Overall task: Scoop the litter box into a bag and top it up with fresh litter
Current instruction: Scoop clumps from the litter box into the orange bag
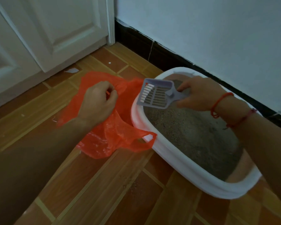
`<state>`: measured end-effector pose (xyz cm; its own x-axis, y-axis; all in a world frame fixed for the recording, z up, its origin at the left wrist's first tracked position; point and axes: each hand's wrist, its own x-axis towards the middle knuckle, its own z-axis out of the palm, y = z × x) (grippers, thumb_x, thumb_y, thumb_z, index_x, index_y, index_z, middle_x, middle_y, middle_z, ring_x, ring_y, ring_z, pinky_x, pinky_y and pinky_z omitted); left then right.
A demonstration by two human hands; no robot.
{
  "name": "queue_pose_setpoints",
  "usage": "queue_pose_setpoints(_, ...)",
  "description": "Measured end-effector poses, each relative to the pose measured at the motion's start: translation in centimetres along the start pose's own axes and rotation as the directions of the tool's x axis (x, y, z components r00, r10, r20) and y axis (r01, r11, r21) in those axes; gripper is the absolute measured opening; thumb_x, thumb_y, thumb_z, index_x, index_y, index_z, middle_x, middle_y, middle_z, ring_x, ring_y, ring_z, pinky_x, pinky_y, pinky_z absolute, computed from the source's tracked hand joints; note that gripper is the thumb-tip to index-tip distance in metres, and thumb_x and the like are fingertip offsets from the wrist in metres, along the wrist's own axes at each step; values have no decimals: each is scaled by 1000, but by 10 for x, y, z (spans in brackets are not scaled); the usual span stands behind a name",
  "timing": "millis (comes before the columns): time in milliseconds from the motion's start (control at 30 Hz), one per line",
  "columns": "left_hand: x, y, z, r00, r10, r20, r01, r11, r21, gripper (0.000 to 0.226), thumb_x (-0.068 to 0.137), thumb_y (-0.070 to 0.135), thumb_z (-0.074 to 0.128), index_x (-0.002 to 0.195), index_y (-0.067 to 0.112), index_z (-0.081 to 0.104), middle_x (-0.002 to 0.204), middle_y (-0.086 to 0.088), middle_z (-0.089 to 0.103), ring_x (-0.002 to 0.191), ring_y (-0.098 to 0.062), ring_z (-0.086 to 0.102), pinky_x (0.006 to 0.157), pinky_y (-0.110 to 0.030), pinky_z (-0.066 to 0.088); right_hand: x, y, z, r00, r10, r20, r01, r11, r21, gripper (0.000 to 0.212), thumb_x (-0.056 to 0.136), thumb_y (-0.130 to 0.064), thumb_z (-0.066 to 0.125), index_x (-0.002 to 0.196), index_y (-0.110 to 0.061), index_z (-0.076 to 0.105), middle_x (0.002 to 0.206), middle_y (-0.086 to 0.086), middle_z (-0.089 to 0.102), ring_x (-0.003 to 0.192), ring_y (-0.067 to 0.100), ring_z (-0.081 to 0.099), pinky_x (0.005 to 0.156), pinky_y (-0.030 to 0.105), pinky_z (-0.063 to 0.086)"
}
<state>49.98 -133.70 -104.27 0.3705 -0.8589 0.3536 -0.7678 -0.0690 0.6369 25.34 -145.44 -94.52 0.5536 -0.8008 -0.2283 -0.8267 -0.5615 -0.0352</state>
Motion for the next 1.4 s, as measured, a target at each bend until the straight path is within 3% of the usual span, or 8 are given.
queue_pose_setpoints(167, -3, 6, 15, 998, 41, 37, -42, 999, 17, 7, 89, 11, 60, 84, 10, 65, 82, -3, 66, 72, -15, 56, 69, -24, 38, -9, 51, 12, 985, 155, 72, -146, 983, -114, 29, 92, -44, 57, 113, -25, 65, 90, 0, 62, 69, 16, 53, 69, 29, 44)
queue_pose_setpoints(267, -4, 10, 24, 996, 67, 62, -69, 997, 32, 5, 88, 9, 62, 84, 9, 65, 82, -7, 67, 74, -22, 60, 72, -29, 40, -16, 88, 25, 955, 279, 100, -238, 923, -301, 21, 94, -51, 44, 104, -39, 59, 87, -5, 62, 72, 17, 54, 92, 46, 38)
queue_pose_setpoints(333, -4, 13, 29, 995, 70, 75, -73, 997, 36, 5, 88, 9, 62, 85, 9, 65, 83, -8, 67, 75, -25, 61, 73, -32, 42, -20, 115, 25, 928, 361, 89, -307, 880, -361, 19, 94, -51, 46, 100, -38, 60, 83, -6, 62, 75, 19, 55, 98, 49, 31)
queue_pose_setpoints(500, -3, 20, 36, 993, 77, 88, -81, 996, 44, 5, 88, 11, 62, 86, 10, 66, 83, -8, 68, 73, -25, 60, 72, -32, 42, -34, 161, 17, 835, 549, 32, -462, 733, -499, 19, 86, -41, 62, 85, -22, 59, 73, -1, 60, 70, 20, 54, 95, 45, 32)
queue_pose_setpoints(733, -3, 18, 37, 994, 72, 81, -75, 996, 39, 5, 88, 9, 61, 85, 9, 66, 84, -8, 68, 75, -24, 61, 73, -32, 42, -44, 180, 39, 754, 647, 112, -460, 643, -613, 30, 76, -47, 73, 86, -23, 58, 78, -2, 61, 81, 21, 58, 92, 44, 35)
queue_pose_setpoints(1100, -5, 16, 39, 995, 47, 84, -50, 998, 36, 7, 89, 10, 60, 85, 9, 66, 85, -8, 67, 76, -22, 59, 74, -31, 43, -47, 200, 70, 743, 642, 190, -493, 716, -494, 29, 86, -48, 61, 104, -25, 58, 82, -1, 63, 79, 18, 58, 90, 42, 37)
queue_pose_setpoints(1300, -5, 17, 40, 995, 37, 90, -41, 998, 43, 7, 90, 10, 60, 88, 8, 66, 88, -8, 68, 78, -23, 60, 75, -30, 42, -44, 215, 85, 729, 649, 218, -539, 741, -401, 35, 82, -51, 66, 99, -22, 58, 76, 0, 59, 80, 21, 59, 98, 45, 40)
queue_pose_setpoints(1400, -6, 17, 40, 995, 28, 98, -31, 999, 37, 7, 90, 10, 60, 88, 8, 66, 88, -7, 68, 78, -21, 59, 75, -30, 42, -43, 208, 93, 760, 606, 236, -518, 783, -344, 29, 88, -52, 59, 96, -26, 50, 74, -2, 52, 82, 20, 53, 98, 45, 38)
